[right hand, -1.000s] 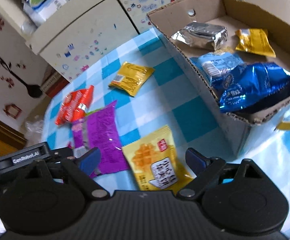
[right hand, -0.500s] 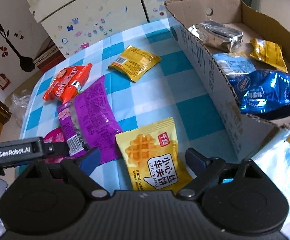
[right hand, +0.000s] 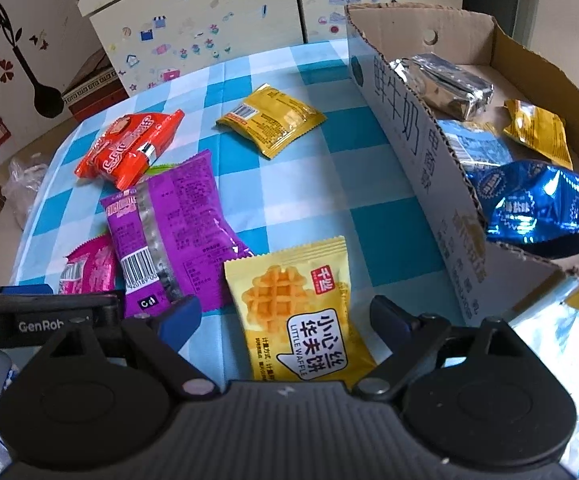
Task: Organize snacks
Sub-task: 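Grasp the yellow Little Waffle packet with the right gripper while the left gripper grasps the pink packet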
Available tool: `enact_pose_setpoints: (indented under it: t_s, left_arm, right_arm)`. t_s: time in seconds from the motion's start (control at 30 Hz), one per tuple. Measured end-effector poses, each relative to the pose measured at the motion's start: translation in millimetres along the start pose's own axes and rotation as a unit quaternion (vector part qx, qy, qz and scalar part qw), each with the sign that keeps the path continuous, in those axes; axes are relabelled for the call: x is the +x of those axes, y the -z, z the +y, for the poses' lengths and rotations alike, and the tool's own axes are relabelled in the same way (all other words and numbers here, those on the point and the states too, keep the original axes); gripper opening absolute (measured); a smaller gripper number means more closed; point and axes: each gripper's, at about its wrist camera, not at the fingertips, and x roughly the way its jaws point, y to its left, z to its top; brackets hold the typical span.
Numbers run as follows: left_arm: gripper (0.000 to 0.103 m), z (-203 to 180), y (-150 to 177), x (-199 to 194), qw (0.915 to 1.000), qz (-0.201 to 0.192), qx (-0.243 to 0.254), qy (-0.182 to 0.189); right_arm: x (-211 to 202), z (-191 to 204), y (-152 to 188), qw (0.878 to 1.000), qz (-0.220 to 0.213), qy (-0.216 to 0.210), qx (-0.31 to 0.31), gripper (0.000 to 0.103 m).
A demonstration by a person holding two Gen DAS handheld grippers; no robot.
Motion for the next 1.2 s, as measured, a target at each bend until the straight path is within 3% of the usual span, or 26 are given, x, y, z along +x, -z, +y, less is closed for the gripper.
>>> enact_pose_setpoints:
  t_s: [0.8, 0.93, 1.03, 1.1, 1.2]
  left_arm:
    - [0.103, -1, 4, -2, 0.9999, -0.014, -0.008, -0.006]
    - [0.103, -1, 4, -2, 0.9999, -0.014, -0.007, -0.006]
    - [0.096, -3, 5, -6, 0.9997, -0.023, 0.001, -0.003]
    - [0.075, -2, 5, -10, 0.9994, -0.031, 0.004, 0.010]
    - [0.057, 1, 6, -16, 0.9992, -0.036, -0.002, 0.017]
  right_arm:
    - [1, 5, 2, 0.999, 0.001, 0.021, -0.037, 0.091]
    - [-1, 11, 7, 0.997, -0.010, 0.041, -0.068, 0.076]
    - [-5, 9, 6, 0.997, -0.020, 0.045, -0.066, 0.058]
    - [-6, 6, 6, 0.997, -0.022, 0.039, -0.058, 0.054]
    - [-9, 5, 6, 0.998, -0.022, 0.024, -0.050, 0.050]
